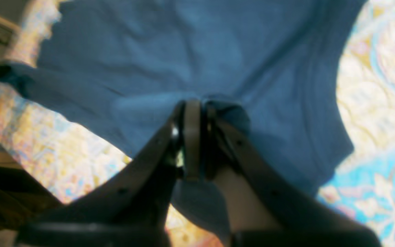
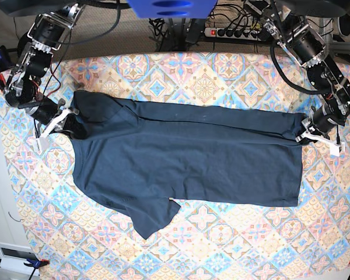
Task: Layout the t-shirt on the table in an organized manner, then fold the t-shirt properly
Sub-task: 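Lower both grippers and lay the stretched shirt edge onto the table, then regrasp the shirt edge with both grippers and pull it outward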
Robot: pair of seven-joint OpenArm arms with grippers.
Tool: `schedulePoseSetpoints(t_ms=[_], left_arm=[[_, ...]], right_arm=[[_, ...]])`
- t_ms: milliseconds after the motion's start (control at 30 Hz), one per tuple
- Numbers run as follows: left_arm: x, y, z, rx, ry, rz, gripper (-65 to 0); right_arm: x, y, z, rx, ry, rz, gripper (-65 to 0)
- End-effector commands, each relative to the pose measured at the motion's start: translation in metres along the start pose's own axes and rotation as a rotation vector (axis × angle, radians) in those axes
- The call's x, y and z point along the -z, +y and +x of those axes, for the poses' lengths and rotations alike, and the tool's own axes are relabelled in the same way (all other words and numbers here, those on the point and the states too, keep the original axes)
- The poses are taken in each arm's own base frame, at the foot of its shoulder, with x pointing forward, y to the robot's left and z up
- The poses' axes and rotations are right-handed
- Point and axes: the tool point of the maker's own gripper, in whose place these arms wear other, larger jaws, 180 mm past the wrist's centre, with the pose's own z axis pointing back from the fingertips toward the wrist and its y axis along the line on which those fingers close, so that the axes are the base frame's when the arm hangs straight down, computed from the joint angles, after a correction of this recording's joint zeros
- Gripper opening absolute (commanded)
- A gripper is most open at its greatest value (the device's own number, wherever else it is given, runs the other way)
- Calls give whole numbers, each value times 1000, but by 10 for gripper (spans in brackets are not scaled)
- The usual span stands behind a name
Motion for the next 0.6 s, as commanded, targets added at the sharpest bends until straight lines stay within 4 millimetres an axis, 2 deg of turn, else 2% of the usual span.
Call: schedulePoseSetpoints(t_ms=[0,233,333,433,500,567], left_arm=[[-3,-4,20,12,-49,-14,-650],[0,-3,22,13,-44,1,-649],[0,3,20,26,-35,32,-514],[-1,6,19,28,-28,38,-316],[-6,12,24,37,-36,50,-208],[-8,16,25,36,-38,59,-144]], right_arm=[[1,5,25,-29,-69,13,-641],[22,11,33,-6,-84,24,-619],[23,14,39,-5,-122,30,-536],[21,12,40,-6,-131,23,-442],[20,11,38,-3,-127,21,-415],[19,10,34,1,-123,18,-414]])
